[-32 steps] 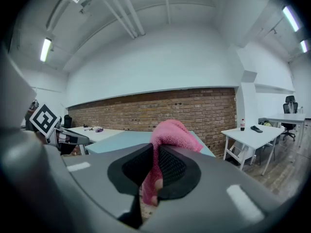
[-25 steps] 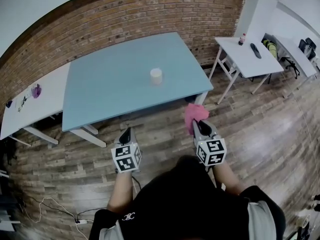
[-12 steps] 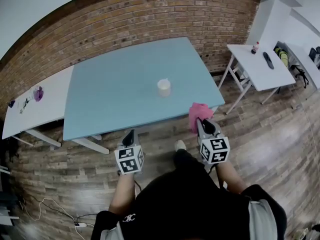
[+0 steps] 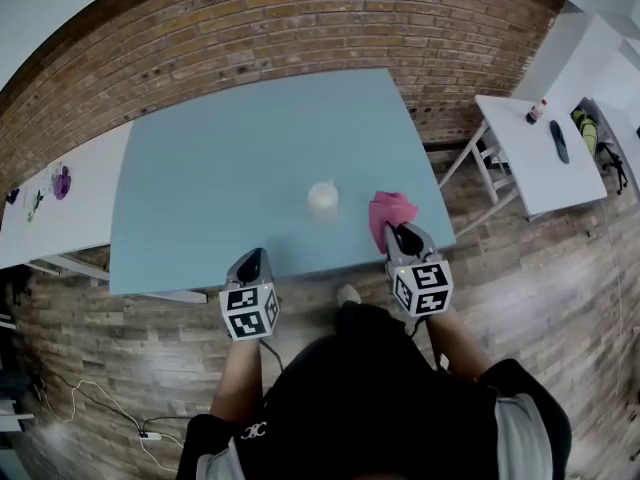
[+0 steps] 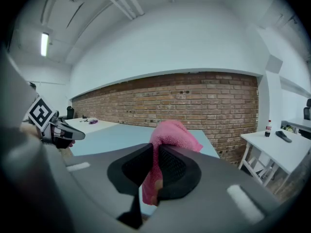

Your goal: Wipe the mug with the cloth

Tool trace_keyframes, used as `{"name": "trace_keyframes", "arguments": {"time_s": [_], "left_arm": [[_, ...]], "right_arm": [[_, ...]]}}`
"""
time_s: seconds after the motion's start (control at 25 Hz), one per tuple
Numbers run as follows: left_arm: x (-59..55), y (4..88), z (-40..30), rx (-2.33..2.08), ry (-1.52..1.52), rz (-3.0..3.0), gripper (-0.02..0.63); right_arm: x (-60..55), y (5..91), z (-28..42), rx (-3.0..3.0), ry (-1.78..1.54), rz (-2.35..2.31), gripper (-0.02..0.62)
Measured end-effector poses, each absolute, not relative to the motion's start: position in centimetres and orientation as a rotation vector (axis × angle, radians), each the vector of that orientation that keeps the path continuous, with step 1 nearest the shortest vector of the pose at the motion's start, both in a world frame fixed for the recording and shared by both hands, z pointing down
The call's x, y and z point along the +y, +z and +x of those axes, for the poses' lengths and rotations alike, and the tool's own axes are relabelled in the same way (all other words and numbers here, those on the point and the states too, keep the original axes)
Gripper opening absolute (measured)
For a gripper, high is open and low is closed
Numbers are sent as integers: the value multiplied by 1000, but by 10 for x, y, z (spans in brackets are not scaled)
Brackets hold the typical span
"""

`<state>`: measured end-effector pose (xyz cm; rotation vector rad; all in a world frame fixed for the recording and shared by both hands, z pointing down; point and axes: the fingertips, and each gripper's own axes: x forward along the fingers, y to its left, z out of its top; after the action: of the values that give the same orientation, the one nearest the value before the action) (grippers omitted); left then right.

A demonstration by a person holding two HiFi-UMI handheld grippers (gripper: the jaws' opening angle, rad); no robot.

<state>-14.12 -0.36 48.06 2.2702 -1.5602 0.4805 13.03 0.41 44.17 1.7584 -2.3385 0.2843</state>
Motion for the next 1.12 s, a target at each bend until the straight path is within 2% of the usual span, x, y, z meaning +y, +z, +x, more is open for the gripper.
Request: {"name": "trace_keyframes", "arguments": {"time_s": [0.44, 0.8, 0.88, 0.96, 1.08, 1.12], "left_arm": [[-75, 515, -91, -1457, 576, 2237, 8], [-76, 542, -82, -1390, 636, 2173, 16], [-75, 552, -76, -1339, 645, 2184, 36], [-76, 562, -66, -1271, 636, 2214, 115], [-78, 577, -44, -1168, 662, 2283, 350], [-79, 581, -35, -1138, 687, 2316, 406]], "right_arm": [[-92, 490, 156, -2346, 446, 1537, 34], [-123, 523, 118, -2425, 485, 1221, 34], [-127, 534, 112, -2412, 506, 1185, 34], [-132, 543, 107, -2398, 523, 1159, 34], [-133, 553, 102, -2372, 540, 1131, 34], [-134, 555, 102, -2364, 550, 1127, 34]]}}
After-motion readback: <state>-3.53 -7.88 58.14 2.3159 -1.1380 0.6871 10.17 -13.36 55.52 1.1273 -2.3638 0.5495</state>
